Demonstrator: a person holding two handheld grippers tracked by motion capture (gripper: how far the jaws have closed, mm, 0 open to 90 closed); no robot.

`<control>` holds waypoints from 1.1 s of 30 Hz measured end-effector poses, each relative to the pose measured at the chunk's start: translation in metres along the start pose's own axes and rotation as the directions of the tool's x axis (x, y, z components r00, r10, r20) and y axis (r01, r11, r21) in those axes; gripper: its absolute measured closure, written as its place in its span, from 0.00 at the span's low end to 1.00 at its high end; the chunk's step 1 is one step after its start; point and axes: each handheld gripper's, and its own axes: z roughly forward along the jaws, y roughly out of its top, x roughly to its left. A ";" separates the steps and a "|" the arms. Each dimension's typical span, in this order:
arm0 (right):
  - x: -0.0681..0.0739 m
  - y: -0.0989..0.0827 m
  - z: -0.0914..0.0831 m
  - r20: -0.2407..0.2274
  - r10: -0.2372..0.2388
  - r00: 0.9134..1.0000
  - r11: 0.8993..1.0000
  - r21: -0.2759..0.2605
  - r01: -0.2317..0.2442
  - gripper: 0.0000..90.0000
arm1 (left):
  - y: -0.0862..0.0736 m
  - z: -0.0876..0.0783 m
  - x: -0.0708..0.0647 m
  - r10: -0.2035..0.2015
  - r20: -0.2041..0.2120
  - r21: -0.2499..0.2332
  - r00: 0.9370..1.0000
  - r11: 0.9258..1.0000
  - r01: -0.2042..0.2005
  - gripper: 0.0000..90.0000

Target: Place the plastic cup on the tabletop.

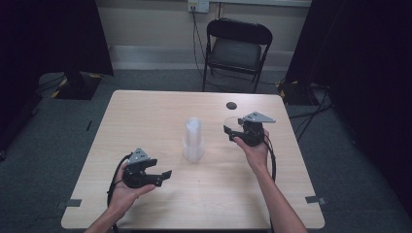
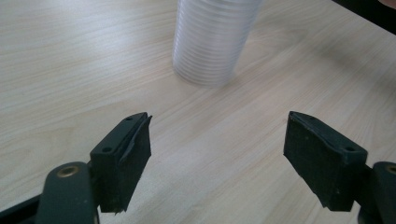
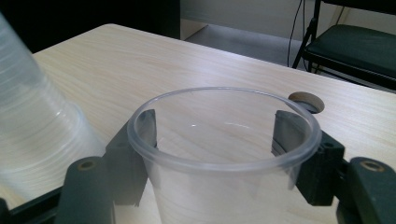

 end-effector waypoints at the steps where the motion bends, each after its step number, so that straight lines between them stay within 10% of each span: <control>1: 0.000 0.000 0.000 0.000 0.000 1.000 1.000 0.000 0.000 0.34 | 0.000 0.000 0.000 0.000 0.000 0.000 1.000 1.000 0.000 0.26; 33: -0.005 -0.018 0.057 0.047 0.042 0.998 0.998 0.047 -0.045 0.32 | -0.004 -0.003 -0.004 0.031 -0.006 0.015 1.000 0.999 -0.031 0.26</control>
